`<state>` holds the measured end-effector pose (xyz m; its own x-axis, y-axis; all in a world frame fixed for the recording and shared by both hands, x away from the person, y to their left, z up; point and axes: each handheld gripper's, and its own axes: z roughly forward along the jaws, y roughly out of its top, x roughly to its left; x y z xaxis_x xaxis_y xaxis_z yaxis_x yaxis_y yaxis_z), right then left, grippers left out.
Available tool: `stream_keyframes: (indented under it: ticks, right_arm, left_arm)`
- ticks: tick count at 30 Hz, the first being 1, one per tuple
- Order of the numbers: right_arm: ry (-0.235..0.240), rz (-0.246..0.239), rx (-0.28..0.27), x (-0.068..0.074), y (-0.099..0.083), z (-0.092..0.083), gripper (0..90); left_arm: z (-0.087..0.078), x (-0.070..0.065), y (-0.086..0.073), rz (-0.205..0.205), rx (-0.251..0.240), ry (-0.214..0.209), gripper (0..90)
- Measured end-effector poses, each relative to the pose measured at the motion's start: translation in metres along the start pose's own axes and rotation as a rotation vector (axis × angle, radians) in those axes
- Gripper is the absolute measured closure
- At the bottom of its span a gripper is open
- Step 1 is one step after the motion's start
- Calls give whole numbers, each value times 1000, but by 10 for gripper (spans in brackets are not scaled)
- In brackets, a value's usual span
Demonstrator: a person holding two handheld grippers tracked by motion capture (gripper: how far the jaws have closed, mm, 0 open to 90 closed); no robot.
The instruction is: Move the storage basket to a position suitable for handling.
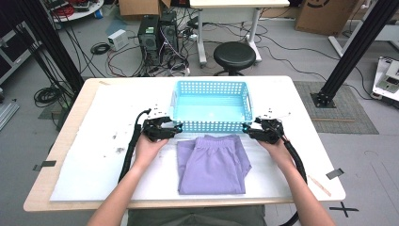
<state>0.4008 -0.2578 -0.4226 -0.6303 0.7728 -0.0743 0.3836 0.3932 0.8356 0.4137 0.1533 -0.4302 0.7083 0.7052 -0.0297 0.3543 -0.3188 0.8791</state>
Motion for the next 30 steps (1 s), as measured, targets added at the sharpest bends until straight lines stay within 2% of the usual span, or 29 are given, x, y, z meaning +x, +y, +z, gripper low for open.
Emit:
stream_keyframes:
  ticks: [2,4,6,9,11,14,18,22,25,26,29,30]
  right_arm:
    - [-3,3,0,0,0,0,468]
    - [0,-8,-3,1,-1,0,432]
    - [22,3,-2,1,-1,1,362]
    - [31,19,8,0,-2,-1,312]
    - [47,35,3,-3,-4,-4,305]
    - [42,49,-5,-7,-6,-10,285]
    - [20,62,-22,-6,-11,-21,276]
    - [-24,69,-55,-1,-20,-33,276]
    - [-45,83,-74,5,-27,-42,279]
    - [-53,83,-82,6,-29,-45,280]
    - [-58,94,-105,9,-36,-53,280]
    - [-57,100,-110,10,-38,-55,281]
  left_arm:
    - [0,0,0,6,4,0,410]
    - [0,2,-2,-22,-16,-36,366]
    - [-1,1,-2,-19,-8,-22,326]
    - [-6,2,-3,-21,-9,-17,297]
    - [-9,2,-4,-19,-12,-13,297]
    - [-19,3,-6,-22,-25,-1,297]
    - [-26,3,-8,-21,-28,5,292]
    - [-38,0,-13,-9,-41,18,290]
    - [-53,-7,-19,-3,-71,50,290]
    - [-53,-7,-19,-3,-71,50,290]
    - [-72,-13,-25,6,-116,92,290]
    - [-72,-13,-25,6,-116,92,290]
